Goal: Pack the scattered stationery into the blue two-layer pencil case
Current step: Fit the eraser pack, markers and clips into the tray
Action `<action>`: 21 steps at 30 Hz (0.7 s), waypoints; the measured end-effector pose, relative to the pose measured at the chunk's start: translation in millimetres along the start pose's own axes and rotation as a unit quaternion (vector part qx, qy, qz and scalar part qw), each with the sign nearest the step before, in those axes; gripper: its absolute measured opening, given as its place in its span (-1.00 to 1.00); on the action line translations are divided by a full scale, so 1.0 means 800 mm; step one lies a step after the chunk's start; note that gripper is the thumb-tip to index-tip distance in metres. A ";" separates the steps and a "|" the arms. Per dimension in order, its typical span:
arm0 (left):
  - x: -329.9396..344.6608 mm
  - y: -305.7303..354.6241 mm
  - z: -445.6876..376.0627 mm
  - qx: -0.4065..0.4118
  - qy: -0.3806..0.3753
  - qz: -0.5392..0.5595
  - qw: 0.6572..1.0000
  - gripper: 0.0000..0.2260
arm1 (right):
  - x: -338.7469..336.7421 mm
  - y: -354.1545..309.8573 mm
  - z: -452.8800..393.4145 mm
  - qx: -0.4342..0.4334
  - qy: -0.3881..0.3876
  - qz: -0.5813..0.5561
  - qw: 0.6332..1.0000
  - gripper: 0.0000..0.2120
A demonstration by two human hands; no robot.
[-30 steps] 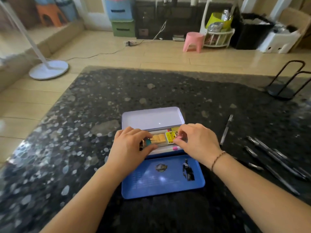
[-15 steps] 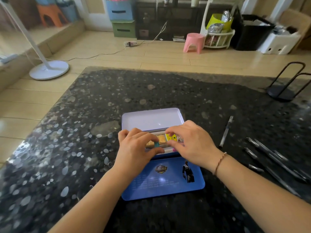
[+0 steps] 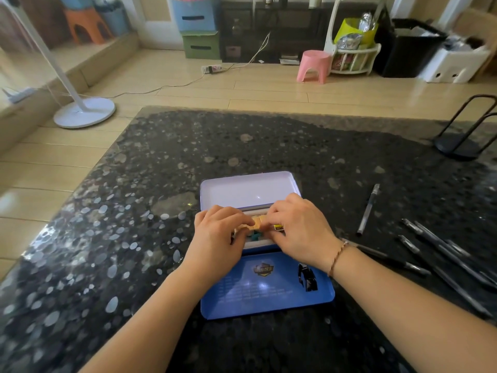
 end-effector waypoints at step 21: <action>0.008 0.001 0.006 0.014 -0.039 -0.053 0.998 -0.87 | -0.045 0.096 0.008 0.241 0.032 -0.107 0.964 -0.84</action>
Point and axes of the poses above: each hand's wrist, its own z-axis away from the middle knuckle, its own x-axis out of the palm, y = z × x, the point moved 10 cm from there along -z, towards the middle knuckle, and after that the axes turned 1 degree about z, right-handed, at the moved point
